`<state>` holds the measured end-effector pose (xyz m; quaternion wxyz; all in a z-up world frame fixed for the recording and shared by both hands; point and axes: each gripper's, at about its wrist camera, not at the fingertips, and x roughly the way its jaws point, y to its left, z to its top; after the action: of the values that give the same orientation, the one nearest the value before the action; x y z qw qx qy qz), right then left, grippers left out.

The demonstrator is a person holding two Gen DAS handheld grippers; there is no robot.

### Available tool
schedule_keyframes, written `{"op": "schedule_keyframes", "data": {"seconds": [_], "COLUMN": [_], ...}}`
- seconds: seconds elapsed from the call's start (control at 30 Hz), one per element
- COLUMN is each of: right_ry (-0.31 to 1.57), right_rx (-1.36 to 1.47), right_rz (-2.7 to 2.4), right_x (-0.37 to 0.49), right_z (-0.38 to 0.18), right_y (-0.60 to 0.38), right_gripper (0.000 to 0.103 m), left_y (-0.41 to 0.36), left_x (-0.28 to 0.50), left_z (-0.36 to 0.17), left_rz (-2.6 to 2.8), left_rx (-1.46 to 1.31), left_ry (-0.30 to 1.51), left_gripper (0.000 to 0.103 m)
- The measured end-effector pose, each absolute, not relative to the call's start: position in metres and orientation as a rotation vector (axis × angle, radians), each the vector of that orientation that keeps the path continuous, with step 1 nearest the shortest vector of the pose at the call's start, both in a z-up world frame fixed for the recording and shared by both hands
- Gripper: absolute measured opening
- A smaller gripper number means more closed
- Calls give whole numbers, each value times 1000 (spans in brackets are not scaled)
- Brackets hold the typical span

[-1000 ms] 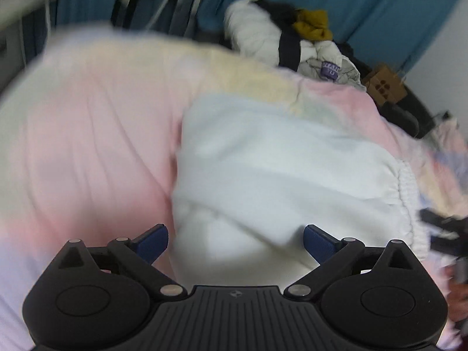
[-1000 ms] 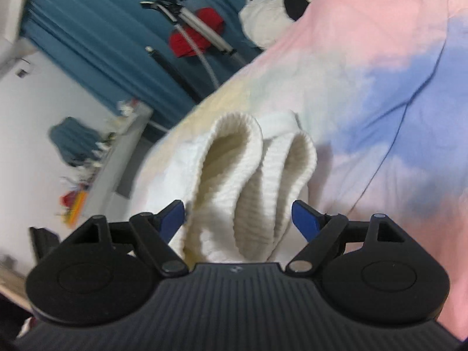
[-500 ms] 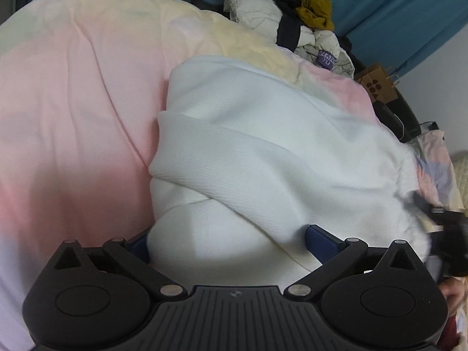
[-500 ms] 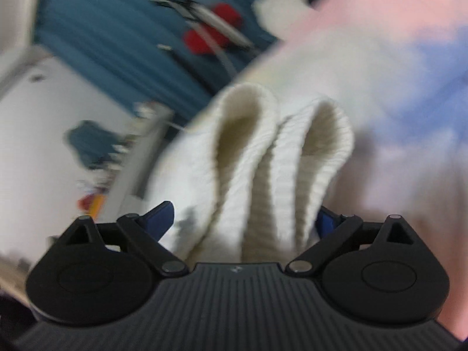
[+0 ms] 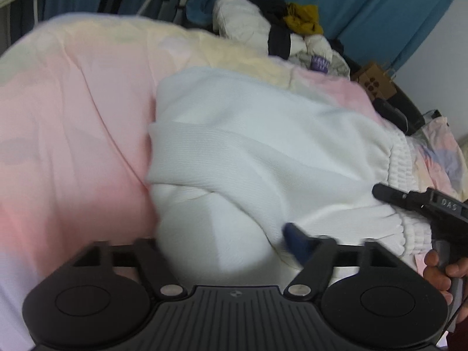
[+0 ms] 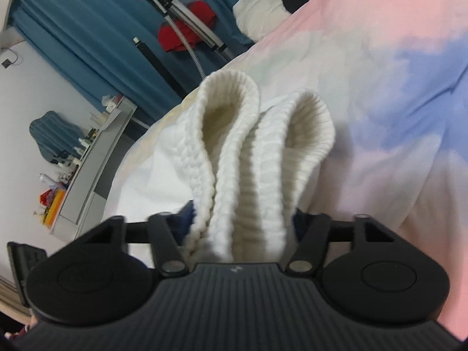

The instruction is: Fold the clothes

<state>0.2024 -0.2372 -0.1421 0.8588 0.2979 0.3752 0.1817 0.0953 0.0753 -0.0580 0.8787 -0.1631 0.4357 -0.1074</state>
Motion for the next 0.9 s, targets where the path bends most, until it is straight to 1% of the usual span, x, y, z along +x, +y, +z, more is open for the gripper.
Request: {"op": "schedule_keyframes", "data": {"seconds": [0.03,0.1,0.13,0.37,0.47,0.6,0.73,0.83,0.9], "right_ry": [776,748,728,552,465,338,244,209,200], "right_rx": [623,620,622,694,746,803,813,825,850], "right_rz": [380,383,390,430,417,357,247,160,111], "right_x": [200,194,192,172,160,150,147,158,171], "right_z": [-138,-128,-122,-73,-54,-37,-28,-40,-60], "right_y": [-237,-237,-237,-270,-301,-358,-413,-449,-468], "right_gripper": [53,48,48,46,46,46,46,46,46], "left_y": [74,70,68,29,-9,-82,-154,-199,-223], "left_x": [93,86,82,65,79,119,174,213,236], "left_z": [-54,-42,-35,30,61,92,91,79,62], "left_rz": [-223,-228,-235,-277,-333,-420,-486,-522,-533], "left_rx": [-346,-340,-326,-319,-294,-232,-232,-230,-221], "left_ry": [893,857,835,730,680,595,583,597,622], "left_gripper": [46,40,38,36,36,37,37,36,36]}}
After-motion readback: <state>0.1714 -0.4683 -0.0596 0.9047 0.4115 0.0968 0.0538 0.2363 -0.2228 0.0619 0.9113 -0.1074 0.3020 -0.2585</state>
